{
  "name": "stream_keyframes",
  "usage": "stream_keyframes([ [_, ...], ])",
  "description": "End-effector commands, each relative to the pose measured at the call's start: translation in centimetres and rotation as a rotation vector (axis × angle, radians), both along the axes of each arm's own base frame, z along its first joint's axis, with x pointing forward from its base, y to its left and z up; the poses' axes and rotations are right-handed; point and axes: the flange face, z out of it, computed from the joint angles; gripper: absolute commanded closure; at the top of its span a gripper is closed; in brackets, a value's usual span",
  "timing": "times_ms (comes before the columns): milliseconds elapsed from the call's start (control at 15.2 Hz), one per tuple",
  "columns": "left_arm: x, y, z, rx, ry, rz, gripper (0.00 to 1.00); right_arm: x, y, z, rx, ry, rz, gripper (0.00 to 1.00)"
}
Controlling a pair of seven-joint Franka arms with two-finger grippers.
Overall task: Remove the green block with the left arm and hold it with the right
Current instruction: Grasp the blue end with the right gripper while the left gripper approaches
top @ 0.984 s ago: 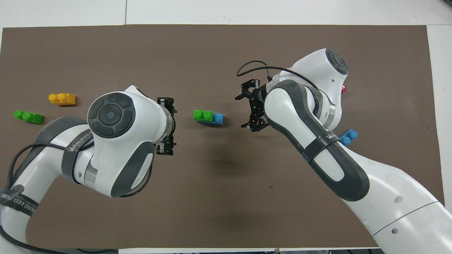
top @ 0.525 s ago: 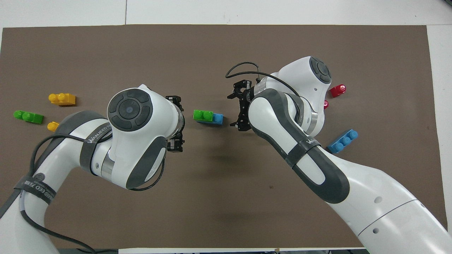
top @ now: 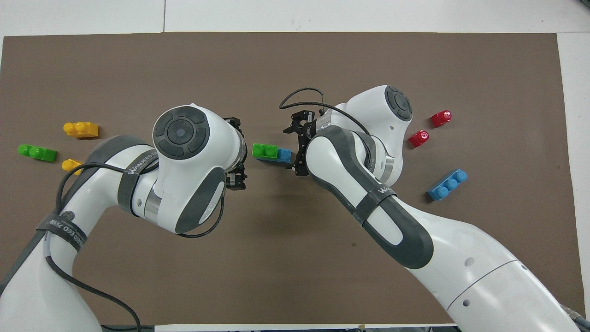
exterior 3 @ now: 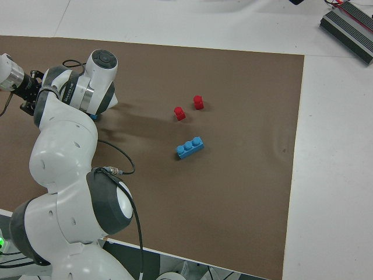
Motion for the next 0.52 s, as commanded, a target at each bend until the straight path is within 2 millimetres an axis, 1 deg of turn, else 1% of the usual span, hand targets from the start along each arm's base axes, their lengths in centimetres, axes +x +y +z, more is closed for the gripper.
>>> stream_keyframes([
  [0, 1.3, -1.0, -0.9, 0.005, -0.003, 0.022, 0.00, -0.2, 0.5, -0.8, 0.004, 0.003, -0.032, 0.00],
  [66, 1.5, -1.1, -1.1, 0.005, -0.002, 0.025, 0.00, -0.5, 1.2, -1.1, 0.001, -0.003, -0.029, 0.00],
  [262, 2.3, -1.6, -2.3, 0.018, 0.004, 0.046, 0.00, -0.4, 1.2, -1.7, -0.006, -0.012, -0.039, 0.00],
  [328, 2.3, -1.7, -2.7, 0.026, 0.004, 0.059, 0.00, -0.5, 1.5, -2.2, -0.009, -0.013, -0.040, 0.00],
  [393, 2.2, -2.2, -3.3, 0.037, 0.006, 0.063, 0.00, -0.5, 1.6, -2.4, -0.008, -0.021, -0.048, 0.00],
  [459, 2.3, -2.5, -3.3, 0.037, 0.001, 0.062, 0.00, -0.5, 1.8, -2.7, -0.013, -0.025, -0.050, 0.00],
])
